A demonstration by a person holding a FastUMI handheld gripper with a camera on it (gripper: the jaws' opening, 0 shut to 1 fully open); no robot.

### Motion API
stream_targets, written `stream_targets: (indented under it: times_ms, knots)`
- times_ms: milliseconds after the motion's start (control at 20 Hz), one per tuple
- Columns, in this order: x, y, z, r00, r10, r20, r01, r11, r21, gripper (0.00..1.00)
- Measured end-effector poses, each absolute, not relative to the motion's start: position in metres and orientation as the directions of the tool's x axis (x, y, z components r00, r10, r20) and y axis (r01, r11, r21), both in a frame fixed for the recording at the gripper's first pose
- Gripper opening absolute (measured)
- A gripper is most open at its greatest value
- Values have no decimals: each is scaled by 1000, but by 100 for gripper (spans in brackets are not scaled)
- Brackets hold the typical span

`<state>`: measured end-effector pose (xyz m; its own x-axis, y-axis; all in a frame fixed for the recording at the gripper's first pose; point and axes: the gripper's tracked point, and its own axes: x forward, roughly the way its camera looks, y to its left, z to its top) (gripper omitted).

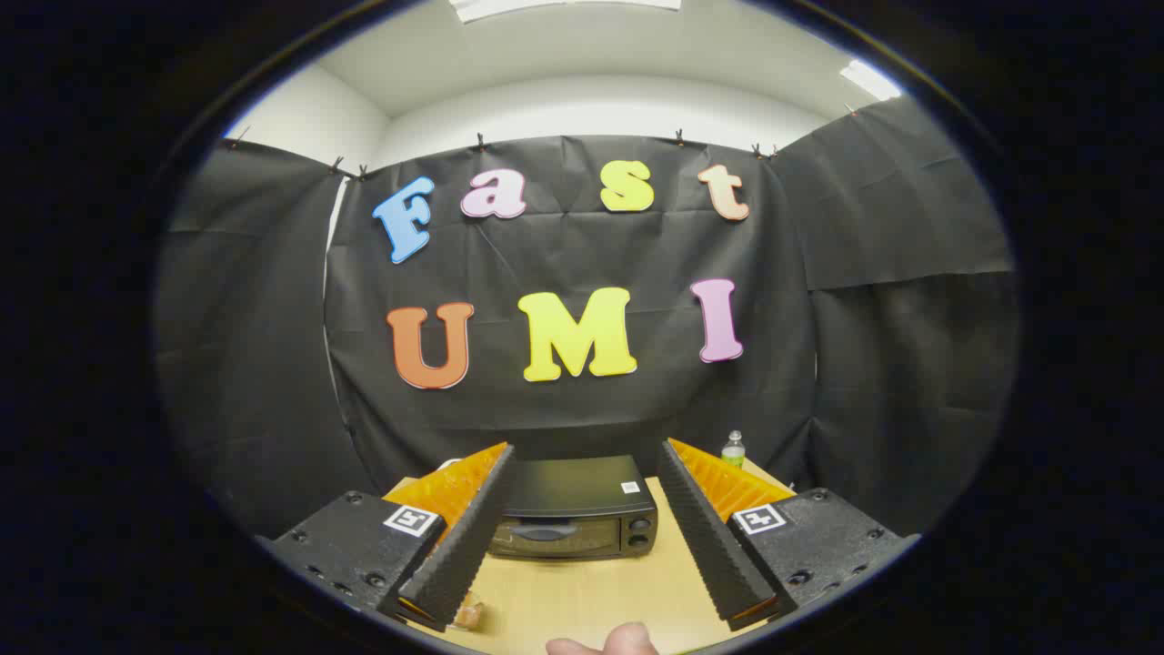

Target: Open the toaster oven, put the food inside, and close the toaster oven door.

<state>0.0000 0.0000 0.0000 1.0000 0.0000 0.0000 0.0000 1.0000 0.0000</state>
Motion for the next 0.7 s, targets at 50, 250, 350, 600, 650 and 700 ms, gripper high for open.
stream_targets:
  times_ms: [50, 250, 350, 600, 650, 700]
  knots:
    - [0, 1, -2, 1000, 2, -2, -2, 1000, 0, 100]
    - [5, 0, -4, 1000, 8, -10, -8, 1000, 7, 100]
    - [5, -1, -5, 1000, 9, -13, -9, 1000, 9, 100]
    - [9, -5, -7, 1000, 1, -27, -1, 1000, 5, 100]
    - [10, -6, -8, 1000, 1, -30, 0, 1000, 5, 100]
    - [10, -5, -8, 1000, 1, -30, -1, 1000, 7, 100]
